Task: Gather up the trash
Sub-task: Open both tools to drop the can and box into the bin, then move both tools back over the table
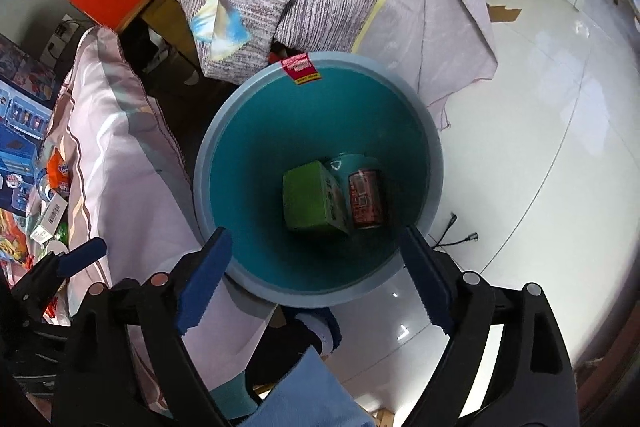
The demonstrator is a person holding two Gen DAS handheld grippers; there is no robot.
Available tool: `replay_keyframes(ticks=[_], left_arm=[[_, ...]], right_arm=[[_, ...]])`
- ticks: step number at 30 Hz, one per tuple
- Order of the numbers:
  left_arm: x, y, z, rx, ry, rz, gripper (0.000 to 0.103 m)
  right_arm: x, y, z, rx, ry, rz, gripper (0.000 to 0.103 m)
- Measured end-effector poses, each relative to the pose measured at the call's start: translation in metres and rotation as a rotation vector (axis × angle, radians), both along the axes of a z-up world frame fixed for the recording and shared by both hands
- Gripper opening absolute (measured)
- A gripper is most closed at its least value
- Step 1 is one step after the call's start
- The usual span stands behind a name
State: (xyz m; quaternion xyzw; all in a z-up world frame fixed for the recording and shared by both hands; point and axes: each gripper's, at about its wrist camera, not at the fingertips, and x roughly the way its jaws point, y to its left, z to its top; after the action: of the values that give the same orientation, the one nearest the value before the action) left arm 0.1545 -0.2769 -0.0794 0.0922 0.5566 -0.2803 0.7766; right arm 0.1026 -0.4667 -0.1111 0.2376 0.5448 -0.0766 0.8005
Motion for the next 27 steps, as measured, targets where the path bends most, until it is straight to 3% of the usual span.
replay_keyframes(ticks=[13, 27], left_arm=[[-0.016, 0.075, 0.027, -0.053, -0.053, 0.103, 0.094], [-0.047, 0.233, 0.053, -0.091, -0.116, 0.343, 0.097]], right_arm=[[-0.001, 0.062, 0.037, -0.081, -0.034, 0.105, 0.082], [0.011, 0.207, 0.061, -0.148, -0.048, 0.387, 0.082]])
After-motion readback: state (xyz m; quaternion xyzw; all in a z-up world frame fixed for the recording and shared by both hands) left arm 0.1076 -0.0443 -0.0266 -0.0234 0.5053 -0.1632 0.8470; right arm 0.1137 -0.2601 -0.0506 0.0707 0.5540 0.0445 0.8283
